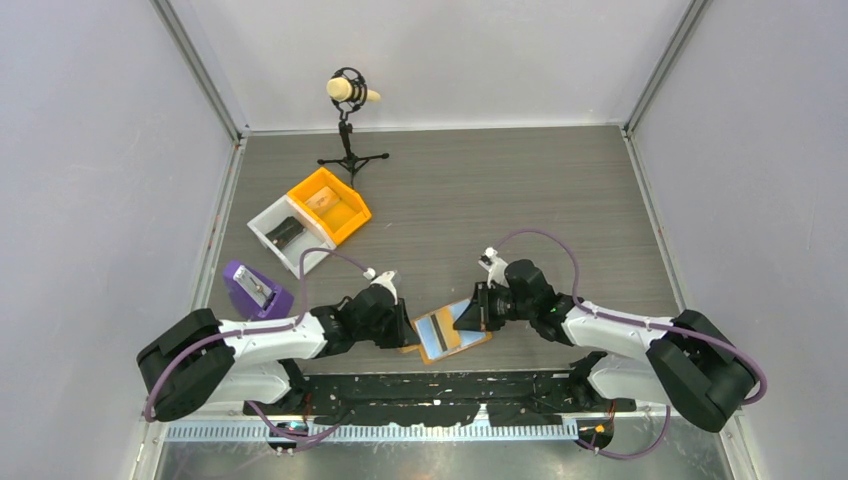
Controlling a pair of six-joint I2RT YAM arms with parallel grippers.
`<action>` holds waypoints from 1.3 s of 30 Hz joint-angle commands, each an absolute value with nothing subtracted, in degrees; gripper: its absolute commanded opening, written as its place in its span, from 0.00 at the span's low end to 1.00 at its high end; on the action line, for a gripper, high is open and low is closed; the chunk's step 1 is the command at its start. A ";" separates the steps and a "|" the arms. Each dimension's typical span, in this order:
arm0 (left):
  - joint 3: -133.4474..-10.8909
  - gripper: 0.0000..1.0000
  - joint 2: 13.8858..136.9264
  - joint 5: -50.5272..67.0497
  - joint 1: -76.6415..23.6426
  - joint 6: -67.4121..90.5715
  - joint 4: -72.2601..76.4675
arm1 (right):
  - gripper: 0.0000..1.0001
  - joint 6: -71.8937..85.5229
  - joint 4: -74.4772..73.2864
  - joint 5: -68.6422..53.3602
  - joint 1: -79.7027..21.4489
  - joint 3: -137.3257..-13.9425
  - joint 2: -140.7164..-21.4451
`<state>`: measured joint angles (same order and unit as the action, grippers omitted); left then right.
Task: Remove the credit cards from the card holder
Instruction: Remove the credit card from the card holder, then place the credit card in the storage box.
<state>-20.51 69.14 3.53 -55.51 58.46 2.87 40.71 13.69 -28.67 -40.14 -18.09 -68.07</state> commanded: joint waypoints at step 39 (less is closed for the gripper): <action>-43.63 0.66 43.49 2.45 -48.34 60.46 -25.01 | 0.05 -4.89 13.98 17.03 -68.37 -23.59 -41.24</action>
